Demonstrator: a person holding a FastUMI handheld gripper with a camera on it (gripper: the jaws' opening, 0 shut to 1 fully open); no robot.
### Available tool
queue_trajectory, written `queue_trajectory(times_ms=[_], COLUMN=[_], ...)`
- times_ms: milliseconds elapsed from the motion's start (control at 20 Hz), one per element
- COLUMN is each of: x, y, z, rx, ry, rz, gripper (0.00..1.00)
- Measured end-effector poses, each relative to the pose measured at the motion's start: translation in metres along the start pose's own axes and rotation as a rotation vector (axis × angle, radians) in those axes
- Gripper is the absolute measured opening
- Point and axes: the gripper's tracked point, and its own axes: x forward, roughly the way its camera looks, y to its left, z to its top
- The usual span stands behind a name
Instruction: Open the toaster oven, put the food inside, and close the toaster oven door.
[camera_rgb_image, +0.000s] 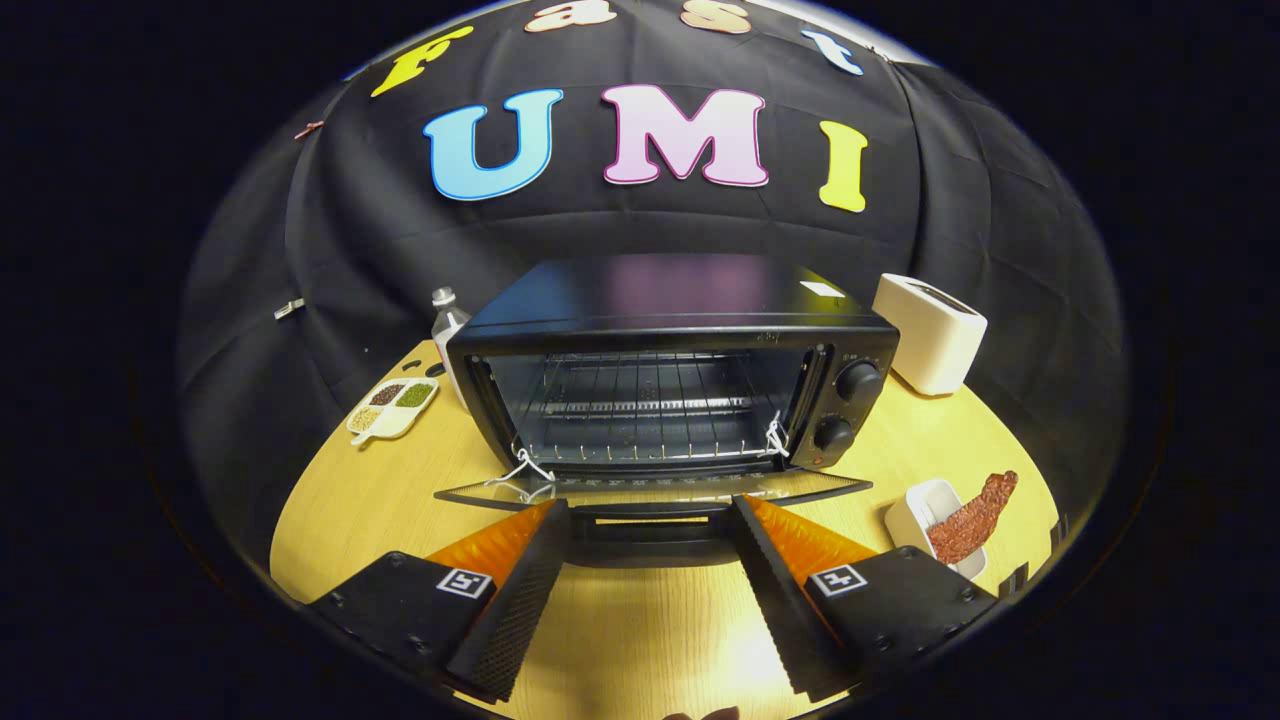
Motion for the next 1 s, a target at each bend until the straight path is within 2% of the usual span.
queue_trajectory(times_ms=[200,450,1000], x=[-0.003,-0.004,-0.021], y=[-0.001,-0.007,-0.013], z=[-0.018,-0.055,-0.062], rx=[-0.011,-0.013,-0.005], ry=[0.046,0.176,0.187], rz=[0.003,0.004,0.036], gripper=[0.98,0.98,0.97])
